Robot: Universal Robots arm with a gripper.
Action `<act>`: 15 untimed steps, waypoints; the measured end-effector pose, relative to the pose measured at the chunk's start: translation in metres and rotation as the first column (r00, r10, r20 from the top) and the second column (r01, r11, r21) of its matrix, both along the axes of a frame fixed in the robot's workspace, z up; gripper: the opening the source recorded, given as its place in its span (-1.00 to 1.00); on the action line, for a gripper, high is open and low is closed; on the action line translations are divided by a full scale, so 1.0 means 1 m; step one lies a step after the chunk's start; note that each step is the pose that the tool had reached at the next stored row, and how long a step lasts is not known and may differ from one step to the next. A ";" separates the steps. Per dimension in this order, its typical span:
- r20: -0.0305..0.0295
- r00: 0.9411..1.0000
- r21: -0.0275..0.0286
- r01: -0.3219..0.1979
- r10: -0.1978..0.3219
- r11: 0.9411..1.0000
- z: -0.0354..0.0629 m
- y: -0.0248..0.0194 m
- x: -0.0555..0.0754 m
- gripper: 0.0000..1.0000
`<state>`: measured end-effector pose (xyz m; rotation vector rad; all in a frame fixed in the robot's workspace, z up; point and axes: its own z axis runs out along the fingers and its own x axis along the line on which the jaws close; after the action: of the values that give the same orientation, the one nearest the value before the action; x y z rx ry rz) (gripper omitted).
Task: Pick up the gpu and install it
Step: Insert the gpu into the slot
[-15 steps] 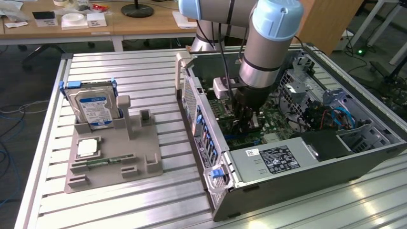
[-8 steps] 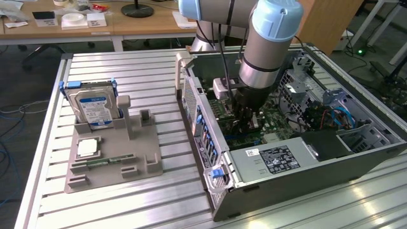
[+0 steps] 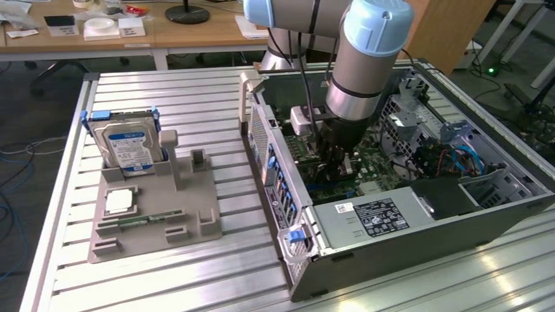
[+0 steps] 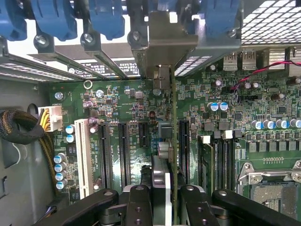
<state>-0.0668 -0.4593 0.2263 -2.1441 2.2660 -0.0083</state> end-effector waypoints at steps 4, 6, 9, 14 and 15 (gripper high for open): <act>0.000 1.000 0.000 -0.002 0.002 1.000 -0.0001 0.0000 0.000 -0.44; 0.000 1.000 0.000 -0.003 0.003 1.000 -0.0003 0.0000 0.000 -0.44; 0.000 1.000 0.000 -0.003 0.003 1.000 -0.0007 0.0000 0.000 -0.44; -0.001 1.000 0.000 -0.003 0.003 1.000 -0.0016 0.0000 0.000 -0.44; -0.001 1.000 0.000 -0.003 0.003 1.000 -0.0017 0.0000 0.000 -0.44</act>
<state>-0.0670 -0.4593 0.2246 -2.1480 2.2636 -0.0070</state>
